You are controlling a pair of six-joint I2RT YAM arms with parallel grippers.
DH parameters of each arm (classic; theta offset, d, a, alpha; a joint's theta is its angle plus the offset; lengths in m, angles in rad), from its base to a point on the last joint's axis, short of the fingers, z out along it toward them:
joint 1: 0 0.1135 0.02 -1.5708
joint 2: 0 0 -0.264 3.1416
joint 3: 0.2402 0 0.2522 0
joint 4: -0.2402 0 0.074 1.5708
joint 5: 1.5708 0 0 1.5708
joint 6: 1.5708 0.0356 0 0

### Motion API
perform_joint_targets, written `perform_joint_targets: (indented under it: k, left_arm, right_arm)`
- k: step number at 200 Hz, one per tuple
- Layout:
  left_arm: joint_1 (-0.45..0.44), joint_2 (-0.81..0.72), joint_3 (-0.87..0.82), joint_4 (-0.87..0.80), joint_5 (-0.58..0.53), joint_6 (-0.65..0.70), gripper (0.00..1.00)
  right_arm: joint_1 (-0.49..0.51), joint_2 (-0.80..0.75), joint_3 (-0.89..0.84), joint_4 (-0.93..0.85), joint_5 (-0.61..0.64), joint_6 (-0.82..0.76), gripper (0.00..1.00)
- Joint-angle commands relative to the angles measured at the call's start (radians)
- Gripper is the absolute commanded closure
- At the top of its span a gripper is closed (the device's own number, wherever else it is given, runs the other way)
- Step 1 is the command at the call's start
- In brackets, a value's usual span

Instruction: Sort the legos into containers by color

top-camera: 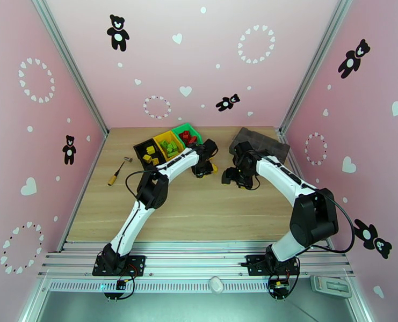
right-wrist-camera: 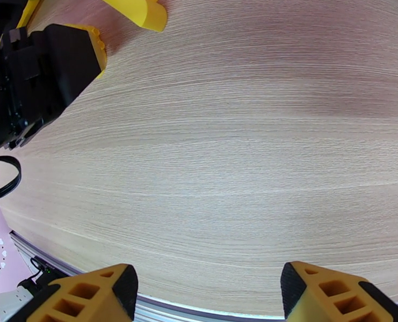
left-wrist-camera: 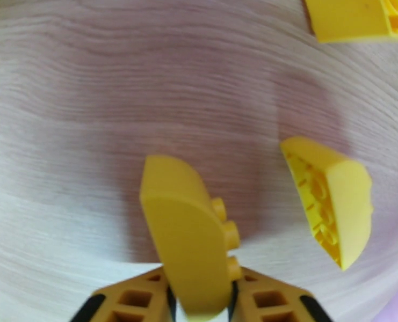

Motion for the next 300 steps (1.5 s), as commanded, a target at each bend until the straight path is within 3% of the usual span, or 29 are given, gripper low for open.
perform_joint_targets:
  k: [1,86,160,213,261,283,300]
  left_arm:
    - [0.018,-0.082,-0.029,-0.011,-0.030,0.029,0.75]
    - [0.077,-0.341,-0.220,0.008,-0.091,0.134,0.79]
    - [0.285,-0.566,-0.477,0.041,-0.117,0.187,0.79]
    - [0.439,-0.509,-0.430,0.023,-0.083,0.252,0.79]
    - [0.513,-0.398,-0.316,-0.013,-0.074,0.288,0.78]
    - [0.523,-0.358,-0.263,-0.033,-0.077,0.299,0.73]
    - [0.526,-0.338,-0.234,-0.045,-0.079,0.301,0.62]
  right_arm:
    - [-0.001,-0.010,-0.008,0.017,-0.026,0.013,0.27]
    - [0.080,0.142,0.151,0.035,-0.046,0.039,0.29]
    - [0.149,0.354,0.418,-0.018,-0.069,0.022,0.30]
    - [0.150,0.433,0.521,-0.058,-0.068,0.003,0.30]
    - [0.138,0.463,0.571,-0.083,-0.049,-0.009,0.29]
    - [0.121,0.474,0.585,-0.093,-0.046,-0.017,0.29]
    - [0.107,0.479,0.593,-0.103,-0.043,-0.029,0.28]
